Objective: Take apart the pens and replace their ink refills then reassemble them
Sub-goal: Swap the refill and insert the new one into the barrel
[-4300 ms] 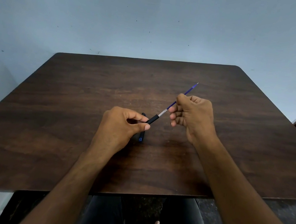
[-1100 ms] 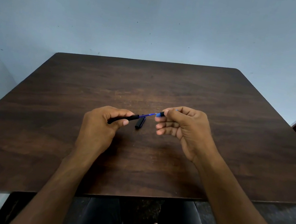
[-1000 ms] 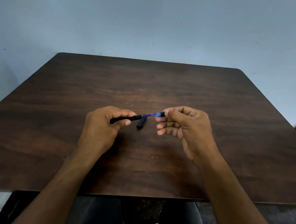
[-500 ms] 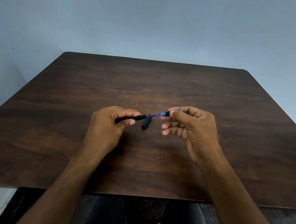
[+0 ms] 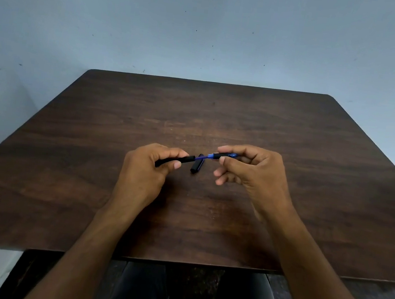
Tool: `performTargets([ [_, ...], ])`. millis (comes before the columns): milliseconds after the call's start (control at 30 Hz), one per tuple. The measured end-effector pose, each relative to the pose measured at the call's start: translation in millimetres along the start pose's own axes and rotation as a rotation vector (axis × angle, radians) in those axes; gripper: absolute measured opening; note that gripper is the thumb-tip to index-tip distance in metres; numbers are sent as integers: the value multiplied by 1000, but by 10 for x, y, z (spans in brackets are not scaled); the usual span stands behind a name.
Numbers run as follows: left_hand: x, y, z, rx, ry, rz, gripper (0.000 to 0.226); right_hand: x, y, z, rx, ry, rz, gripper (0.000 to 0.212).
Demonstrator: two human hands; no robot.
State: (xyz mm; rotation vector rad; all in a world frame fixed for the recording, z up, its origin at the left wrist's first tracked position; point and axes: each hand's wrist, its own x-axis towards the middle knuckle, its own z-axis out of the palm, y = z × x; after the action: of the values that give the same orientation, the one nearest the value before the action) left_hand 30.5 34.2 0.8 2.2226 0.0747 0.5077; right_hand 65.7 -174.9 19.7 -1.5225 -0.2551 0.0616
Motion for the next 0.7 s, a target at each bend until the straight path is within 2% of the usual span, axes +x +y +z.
performTargets([
  [700,-8,79,23,5,-16,37,30,40,41,59,-49,-87,32,19],
])
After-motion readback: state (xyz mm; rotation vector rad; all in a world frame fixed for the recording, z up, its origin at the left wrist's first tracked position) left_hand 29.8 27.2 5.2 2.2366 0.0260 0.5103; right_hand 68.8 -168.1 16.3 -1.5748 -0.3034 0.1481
